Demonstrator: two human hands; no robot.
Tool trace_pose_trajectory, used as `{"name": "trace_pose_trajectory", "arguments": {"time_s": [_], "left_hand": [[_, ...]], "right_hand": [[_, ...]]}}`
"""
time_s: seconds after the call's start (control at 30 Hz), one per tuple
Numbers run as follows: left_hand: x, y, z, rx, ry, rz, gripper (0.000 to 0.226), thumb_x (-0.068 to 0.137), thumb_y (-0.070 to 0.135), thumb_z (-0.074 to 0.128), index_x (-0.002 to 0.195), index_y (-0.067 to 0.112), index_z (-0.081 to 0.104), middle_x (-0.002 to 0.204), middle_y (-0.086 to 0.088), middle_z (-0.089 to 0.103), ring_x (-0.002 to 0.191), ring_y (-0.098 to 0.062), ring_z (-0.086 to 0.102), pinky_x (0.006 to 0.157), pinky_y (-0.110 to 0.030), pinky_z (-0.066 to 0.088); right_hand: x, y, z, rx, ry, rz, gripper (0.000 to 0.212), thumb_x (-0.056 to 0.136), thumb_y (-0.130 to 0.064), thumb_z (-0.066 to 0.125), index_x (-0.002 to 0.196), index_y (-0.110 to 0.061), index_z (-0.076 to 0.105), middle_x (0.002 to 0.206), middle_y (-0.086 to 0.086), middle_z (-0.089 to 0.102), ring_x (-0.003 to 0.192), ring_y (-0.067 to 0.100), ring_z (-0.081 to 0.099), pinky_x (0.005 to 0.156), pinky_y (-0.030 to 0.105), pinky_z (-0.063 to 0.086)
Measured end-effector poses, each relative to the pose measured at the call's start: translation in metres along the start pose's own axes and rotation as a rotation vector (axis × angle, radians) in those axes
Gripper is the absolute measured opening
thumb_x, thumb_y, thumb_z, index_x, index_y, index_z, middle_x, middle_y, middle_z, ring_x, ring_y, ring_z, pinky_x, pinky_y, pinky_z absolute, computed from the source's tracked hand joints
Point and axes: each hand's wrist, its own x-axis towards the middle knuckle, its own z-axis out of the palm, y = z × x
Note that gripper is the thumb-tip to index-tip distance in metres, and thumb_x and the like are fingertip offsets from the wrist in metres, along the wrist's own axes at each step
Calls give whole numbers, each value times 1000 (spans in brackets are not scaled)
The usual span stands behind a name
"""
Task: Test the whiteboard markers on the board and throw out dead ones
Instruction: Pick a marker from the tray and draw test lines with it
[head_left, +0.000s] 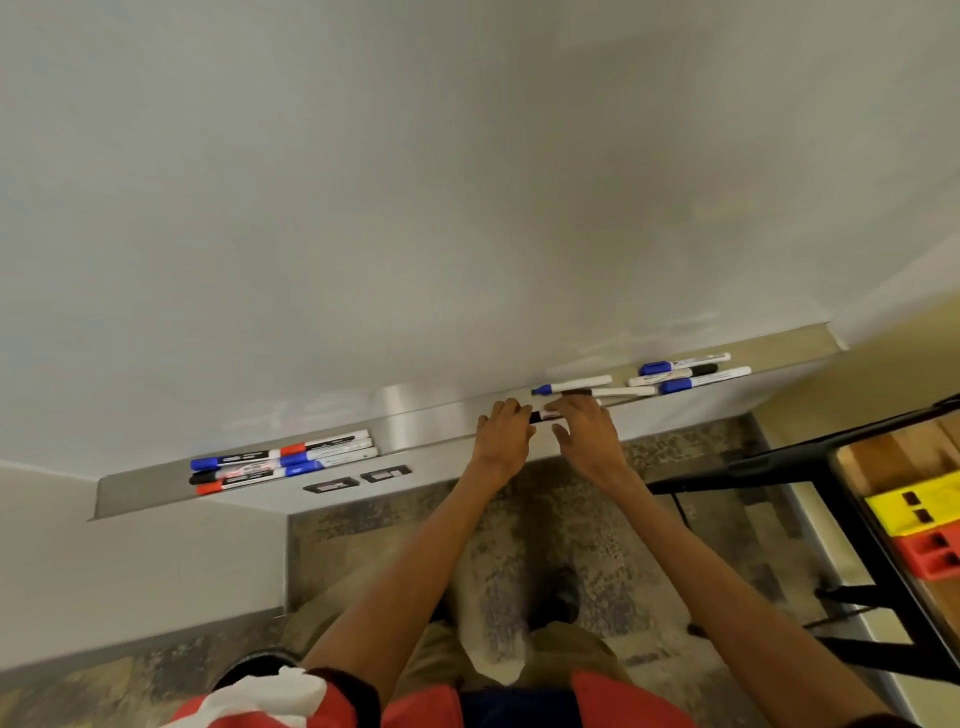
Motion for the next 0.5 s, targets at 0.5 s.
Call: {"name": "trace_pose_trajectory", "arguments": {"time_s": [0.5], "left_hand": [[-24, -2, -23, -78, 238, 36, 24, 98, 24, 60, 116, 12, 72, 103, -8, 75, 88, -26, 69, 90, -36, 50]], "right_hand": [[15, -10, -13, 8, -68, -328, 23, 96, -23, 62, 116, -13, 68, 114, 6, 70, 108, 26, 62, 97, 38, 42]]}}
